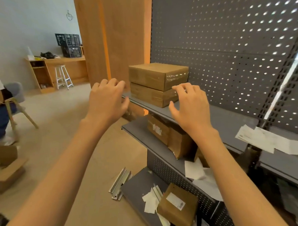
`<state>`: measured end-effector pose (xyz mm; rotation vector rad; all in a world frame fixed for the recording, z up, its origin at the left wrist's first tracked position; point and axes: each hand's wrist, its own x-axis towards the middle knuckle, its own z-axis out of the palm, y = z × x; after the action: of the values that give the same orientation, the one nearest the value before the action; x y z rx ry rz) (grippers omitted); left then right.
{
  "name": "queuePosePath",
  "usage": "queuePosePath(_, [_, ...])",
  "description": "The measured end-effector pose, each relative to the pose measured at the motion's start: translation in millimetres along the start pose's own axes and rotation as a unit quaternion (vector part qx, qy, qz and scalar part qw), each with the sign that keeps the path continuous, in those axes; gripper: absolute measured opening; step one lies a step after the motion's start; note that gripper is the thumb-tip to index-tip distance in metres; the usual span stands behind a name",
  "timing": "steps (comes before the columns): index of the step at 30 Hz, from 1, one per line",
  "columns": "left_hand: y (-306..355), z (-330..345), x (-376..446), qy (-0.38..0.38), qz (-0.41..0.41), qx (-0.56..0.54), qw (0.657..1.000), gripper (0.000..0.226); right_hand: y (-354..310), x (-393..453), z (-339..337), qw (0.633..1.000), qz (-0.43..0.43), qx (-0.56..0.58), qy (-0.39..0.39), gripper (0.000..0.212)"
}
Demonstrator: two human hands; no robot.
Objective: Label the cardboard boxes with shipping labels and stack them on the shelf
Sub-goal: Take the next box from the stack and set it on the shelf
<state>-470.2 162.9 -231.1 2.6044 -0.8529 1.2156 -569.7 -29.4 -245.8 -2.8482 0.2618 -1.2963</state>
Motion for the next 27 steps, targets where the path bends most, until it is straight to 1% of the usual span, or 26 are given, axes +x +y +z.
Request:
queuePosePath(8, [-56,81,77,0.009,0.016,-0.01,1.0,0.029,-18,98,93,0.999,0.028,0.008,0.023,0.037])
queuePosePath(12, [-82,117,118,0.01,0.021,-0.022,0.999,0.031,-25,144,129,0.999,0.044,-0.006,0.02,0.037])
queuePosePath(17, [-105,159,153,0.014,0.03,-0.059,0.998,0.031,-30,179,164,0.998,0.061,-0.025,0.019,0.04])
queuePosePath(22, [-121,204,186,0.023,0.068,-0.1,0.992,0.031,-30,199,196,0.994,0.083,-0.069,0.033,0.037])
queuePosePath(27, [-138,242,221,0.038,0.125,-0.163,0.978,0.031,-36,213,222,0.983,0.125,-0.126,0.045,0.035])
